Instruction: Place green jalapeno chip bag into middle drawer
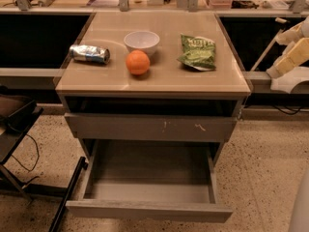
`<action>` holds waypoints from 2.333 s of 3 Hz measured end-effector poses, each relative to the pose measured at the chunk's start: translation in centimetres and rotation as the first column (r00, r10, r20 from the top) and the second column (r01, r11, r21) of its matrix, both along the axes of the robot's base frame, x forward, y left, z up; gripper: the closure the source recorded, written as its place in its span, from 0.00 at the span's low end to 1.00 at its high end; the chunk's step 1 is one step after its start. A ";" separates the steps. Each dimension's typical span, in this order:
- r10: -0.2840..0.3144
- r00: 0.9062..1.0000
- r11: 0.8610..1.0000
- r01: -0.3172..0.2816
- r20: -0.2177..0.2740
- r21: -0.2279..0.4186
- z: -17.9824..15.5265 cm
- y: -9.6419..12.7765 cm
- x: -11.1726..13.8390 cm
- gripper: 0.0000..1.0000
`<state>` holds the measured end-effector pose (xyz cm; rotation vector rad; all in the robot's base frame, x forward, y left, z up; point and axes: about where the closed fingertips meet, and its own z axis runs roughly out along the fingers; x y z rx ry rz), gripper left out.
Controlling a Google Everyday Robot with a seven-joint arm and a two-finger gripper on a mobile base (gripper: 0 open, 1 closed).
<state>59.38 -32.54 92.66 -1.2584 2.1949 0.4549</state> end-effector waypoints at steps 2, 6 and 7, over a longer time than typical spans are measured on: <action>-0.013 0.986 0.995 -0.004 0.166 0.101 5.0 2.3 4.6 0.00; -0.260 0.890 0.961 0.199 0.376 0.193 6.3 2.3 16.6 0.00; -0.211 0.893 0.971 0.145 0.398 0.188 5.1 4.8 18.5 0.00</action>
Offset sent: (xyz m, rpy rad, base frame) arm 0.0363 0.0151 0.0208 0.0880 -0.0844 -0.0150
